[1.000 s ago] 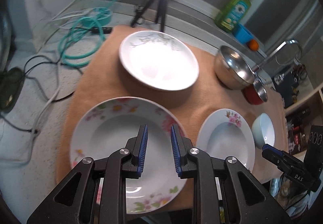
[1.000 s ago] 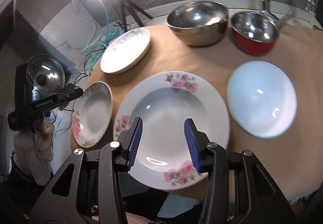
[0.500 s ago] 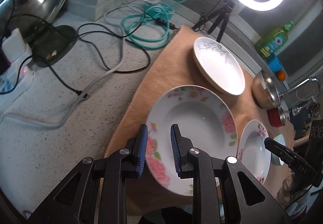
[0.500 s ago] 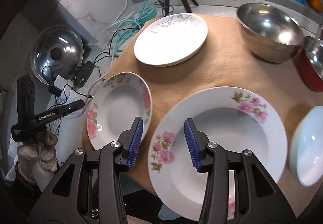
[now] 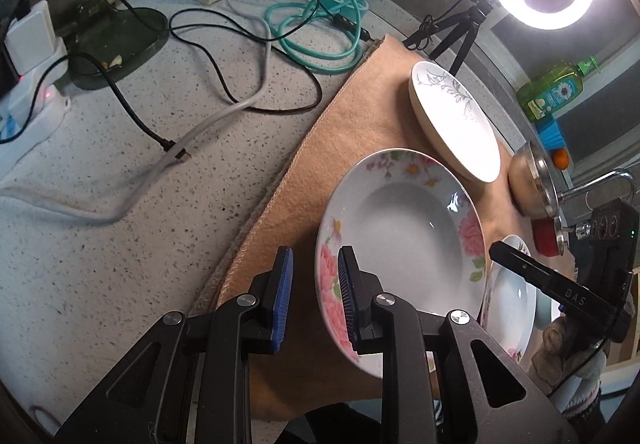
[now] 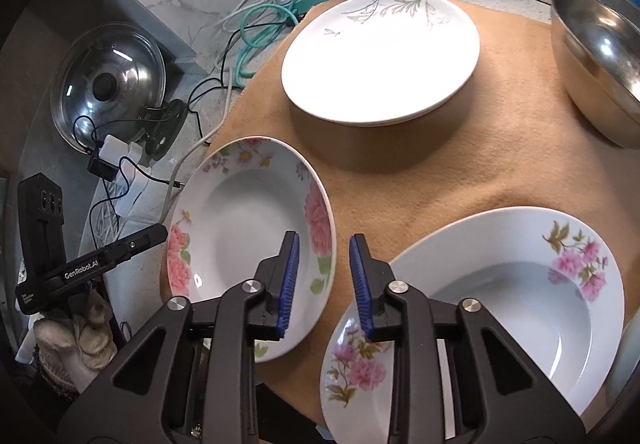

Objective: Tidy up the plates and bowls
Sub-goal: 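Grasp the multicolour floral deep plate rim with the left tool and lift it, then lower the floral plate onto the pink-flower plate with the left tool while the right tool steadies it, then open the left tool and move it toward the white leaf-pattern plate, then grasp the white leaf-pattern plate rim with the left tool, then lift the white plate with the left tool and carry it over the stacked plates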

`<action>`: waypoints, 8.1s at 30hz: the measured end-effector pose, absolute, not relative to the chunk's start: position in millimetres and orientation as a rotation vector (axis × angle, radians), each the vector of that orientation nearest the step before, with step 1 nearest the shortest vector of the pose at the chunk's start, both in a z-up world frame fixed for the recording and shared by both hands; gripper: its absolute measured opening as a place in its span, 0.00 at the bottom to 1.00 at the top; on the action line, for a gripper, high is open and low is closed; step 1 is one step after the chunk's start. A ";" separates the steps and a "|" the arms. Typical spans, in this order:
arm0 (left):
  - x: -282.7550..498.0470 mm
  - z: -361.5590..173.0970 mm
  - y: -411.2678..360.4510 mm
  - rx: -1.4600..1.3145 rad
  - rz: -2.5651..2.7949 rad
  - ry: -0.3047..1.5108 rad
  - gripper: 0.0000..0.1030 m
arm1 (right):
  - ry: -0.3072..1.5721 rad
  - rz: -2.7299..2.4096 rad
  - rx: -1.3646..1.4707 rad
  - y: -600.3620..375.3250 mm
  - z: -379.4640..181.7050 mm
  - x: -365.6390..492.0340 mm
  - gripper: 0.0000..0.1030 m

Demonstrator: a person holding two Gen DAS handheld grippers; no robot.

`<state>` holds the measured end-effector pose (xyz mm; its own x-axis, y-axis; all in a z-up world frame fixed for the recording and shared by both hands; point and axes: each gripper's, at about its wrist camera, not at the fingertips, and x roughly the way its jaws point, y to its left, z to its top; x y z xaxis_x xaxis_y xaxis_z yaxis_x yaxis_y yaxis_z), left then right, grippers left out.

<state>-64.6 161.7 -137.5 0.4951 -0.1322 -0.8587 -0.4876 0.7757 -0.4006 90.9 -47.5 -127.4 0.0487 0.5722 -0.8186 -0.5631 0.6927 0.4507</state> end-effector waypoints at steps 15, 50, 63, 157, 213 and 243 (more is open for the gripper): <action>-58.9 -152.5 157.1 -0.711 0.187 1.078 0.20 | 1.289 0.857 -0.016 -36.6 -140.1 97.2 0.14; -47.9 -128.4 141.5 -0.604 0.162 1.062 0.16 | 1.261 0.856 0.078 -58.5 -119.8 91.7 0.10; -14.9 -110.5 91.9 -0.506 0.012 1.058 0.16 | 1.248 0.717 0.177 -134.6 -107.9 84.1 0.10; 43.4 -135.5 -42.7 -0.143 -0.203 1.178 0.16 | 1.299 0.407 0.300 -267.5 -132.3 67.7 0.12; 176.7 -153.6 169.7 -0.459 -0.051 1.077 0.19 | 1.276 0.439 0.264 -82.9 -149.1 218.4 0.19; 147.9 -133.8 164.4 -0.440 -0.039 1.055 0.12 | 1.273 0.533 0.244 -76.6 -129.1 191.1 0.08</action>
<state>147.9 164.4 -133.8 0.5007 -0.2387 -0.8320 -0.1772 0.9126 -0.3685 191.1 -76.6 -129.1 0.1942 0.5062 -0.8402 -0.2433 0.8546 0.4587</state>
